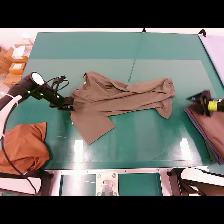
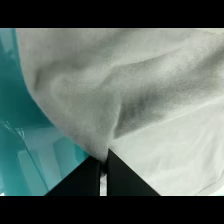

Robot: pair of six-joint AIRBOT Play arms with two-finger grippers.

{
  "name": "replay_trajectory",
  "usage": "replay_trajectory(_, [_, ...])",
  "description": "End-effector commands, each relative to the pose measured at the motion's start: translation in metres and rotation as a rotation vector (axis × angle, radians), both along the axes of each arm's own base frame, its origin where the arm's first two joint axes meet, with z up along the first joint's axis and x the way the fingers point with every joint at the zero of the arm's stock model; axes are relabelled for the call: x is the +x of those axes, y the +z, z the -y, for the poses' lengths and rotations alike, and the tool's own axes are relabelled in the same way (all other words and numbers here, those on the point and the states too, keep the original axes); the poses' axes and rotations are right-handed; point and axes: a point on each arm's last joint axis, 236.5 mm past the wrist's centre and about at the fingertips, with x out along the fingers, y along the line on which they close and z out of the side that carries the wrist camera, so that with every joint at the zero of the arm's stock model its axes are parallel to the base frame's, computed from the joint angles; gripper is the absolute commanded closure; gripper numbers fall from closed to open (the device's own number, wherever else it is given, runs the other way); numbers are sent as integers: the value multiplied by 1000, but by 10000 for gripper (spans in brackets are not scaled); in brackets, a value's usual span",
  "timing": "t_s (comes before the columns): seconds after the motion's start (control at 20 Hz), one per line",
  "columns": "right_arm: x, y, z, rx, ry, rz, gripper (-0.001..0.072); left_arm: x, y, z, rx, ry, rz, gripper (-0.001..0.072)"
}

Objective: Fold the shirts.

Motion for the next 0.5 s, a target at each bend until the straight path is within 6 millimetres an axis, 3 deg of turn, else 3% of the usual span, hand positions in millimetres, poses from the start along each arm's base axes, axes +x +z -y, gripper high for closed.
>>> replay_trajectory(0.0, [-44, -47, -28, 33, 13, -119, 197, -3, 1, 1, -6, -8, -13, 681])
replay_trajectory(0.2, [-25, -77, -63, 21, 68, -122, 199, -3, 2, 2, -10, -3, -15, 681])
replay_trajectory(0.35, [8, -78, -72, 39, 43, -50, 202, -4, 3, 6, -27, 5, -21, 681])
replay_trajectory(0.45, [18, -75, -84, 78, 59, -37, 264, -4, 4, 8, -35, 8, -22, 681])
